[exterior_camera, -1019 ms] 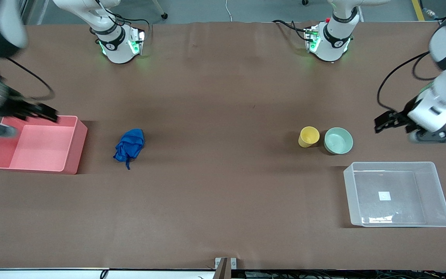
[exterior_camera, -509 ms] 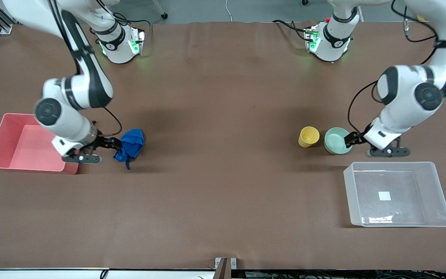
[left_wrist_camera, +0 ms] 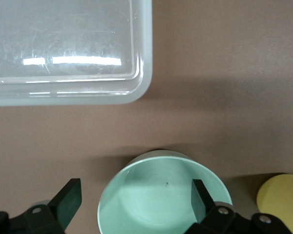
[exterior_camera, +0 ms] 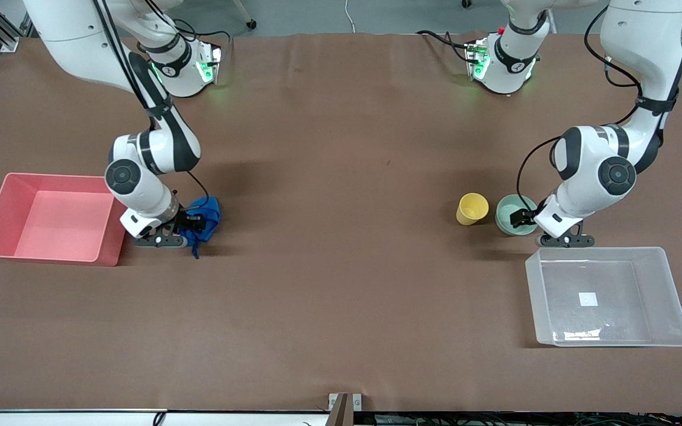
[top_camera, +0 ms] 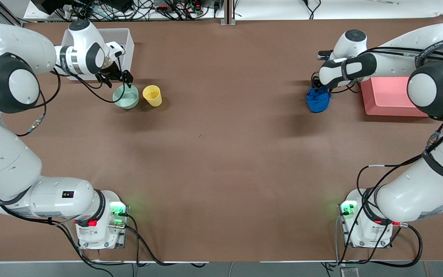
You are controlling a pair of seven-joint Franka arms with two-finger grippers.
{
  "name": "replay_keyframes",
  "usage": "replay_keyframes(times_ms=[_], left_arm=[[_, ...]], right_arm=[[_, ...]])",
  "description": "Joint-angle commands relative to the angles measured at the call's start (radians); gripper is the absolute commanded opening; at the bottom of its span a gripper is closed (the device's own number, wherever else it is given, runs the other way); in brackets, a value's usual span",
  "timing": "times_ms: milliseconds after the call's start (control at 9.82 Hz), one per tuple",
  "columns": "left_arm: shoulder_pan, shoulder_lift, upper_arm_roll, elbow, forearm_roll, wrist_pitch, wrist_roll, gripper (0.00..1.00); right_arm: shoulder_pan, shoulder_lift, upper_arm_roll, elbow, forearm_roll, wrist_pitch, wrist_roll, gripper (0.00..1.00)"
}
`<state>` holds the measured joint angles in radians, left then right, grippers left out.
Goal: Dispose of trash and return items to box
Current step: 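Reach the right gripper to the blue cloth while the left gripper reaches the bowl, then lift the blue cloth with the right gripper and drop it into the pink bin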
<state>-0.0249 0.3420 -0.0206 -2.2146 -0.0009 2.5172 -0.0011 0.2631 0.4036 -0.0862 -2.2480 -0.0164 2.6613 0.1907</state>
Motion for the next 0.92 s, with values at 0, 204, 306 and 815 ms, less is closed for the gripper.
replay_keyframes(times_ms=[0, 204, 306, 815], left_arm=[[0.008, 0.040, -0.001, -0.037, 0.002, 0.038, 0.035, 0.92], [0.007, 0.038, -0.001, -0.051, 0.002, 0.040, 0.036, 0.31], [0.008, 0.038, 0.004, -0.057, 0.007, 0.038, 0.041, 0.08], [0.020, -0.084, 0.013, -0.117, 0.009, -0.042, 0.076, 0.00]], right_arm=[[0.005, -0.009, 0.003, -0.030, 0.030, 0.014, 0.018, 0.01], [-0.005, -0.067, 0.017, 0.022, 0.042, -0.152, 0.049, 0.01], [-0.018, -0.153, 0.014, 0.040, 0.065, -0.272, 0.049, 0.01], [-0.403, -0.338, 0.008, 0.471, 0.047, -0.986, -0.387, 0.01]])
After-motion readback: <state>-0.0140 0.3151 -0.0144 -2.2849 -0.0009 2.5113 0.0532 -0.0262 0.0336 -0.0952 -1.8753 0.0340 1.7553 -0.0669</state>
